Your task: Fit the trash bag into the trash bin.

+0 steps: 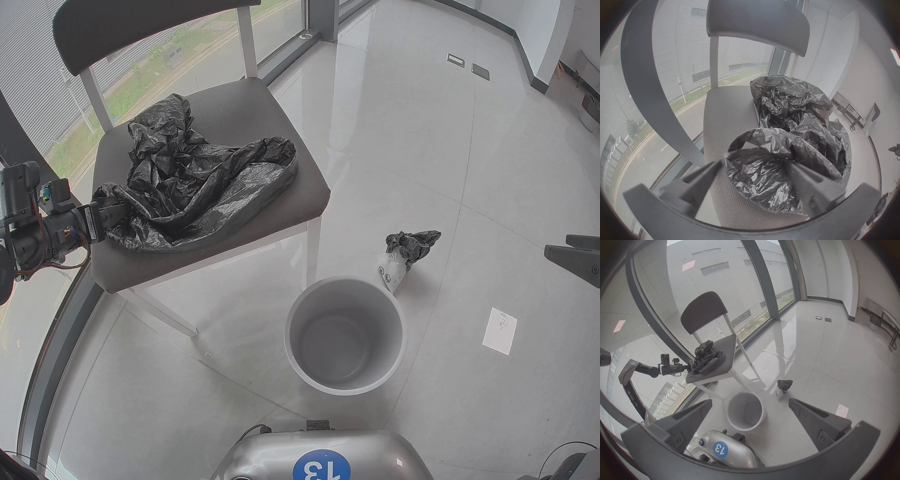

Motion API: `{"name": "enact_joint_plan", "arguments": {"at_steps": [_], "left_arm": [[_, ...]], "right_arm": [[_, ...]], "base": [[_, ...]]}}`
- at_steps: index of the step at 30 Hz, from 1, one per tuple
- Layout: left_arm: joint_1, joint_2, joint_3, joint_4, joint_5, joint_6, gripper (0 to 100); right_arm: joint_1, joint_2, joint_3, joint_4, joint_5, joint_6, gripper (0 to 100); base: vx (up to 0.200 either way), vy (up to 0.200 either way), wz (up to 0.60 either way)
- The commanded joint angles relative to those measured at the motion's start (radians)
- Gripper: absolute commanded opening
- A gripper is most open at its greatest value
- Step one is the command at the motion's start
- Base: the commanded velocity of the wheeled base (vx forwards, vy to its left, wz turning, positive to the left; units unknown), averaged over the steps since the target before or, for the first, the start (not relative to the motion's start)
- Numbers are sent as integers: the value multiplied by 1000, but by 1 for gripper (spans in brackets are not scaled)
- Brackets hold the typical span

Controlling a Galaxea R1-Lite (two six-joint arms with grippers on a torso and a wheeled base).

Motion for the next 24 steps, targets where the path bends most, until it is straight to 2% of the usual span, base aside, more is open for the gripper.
{"name": "enact_joint_plan", "arguments": {"at_steps": [1, 14, 24], "left_arm": [[0, -8, 2, -2, -2, -2, 0], [-5, -26, 11, -2, -3, -4, 0], [-40, -23, 7, -23, -3, -60, 0]], "right_arm": [[1, -12, 0, 1, -2, 0, 100], [1, -3, -12, -5, -10, 0, 100], [-10, 153, -98, -74, -30, -6, 100]], "base": [[0, 0, 0], [0, 0, 0], [0, 0, 0]]}}
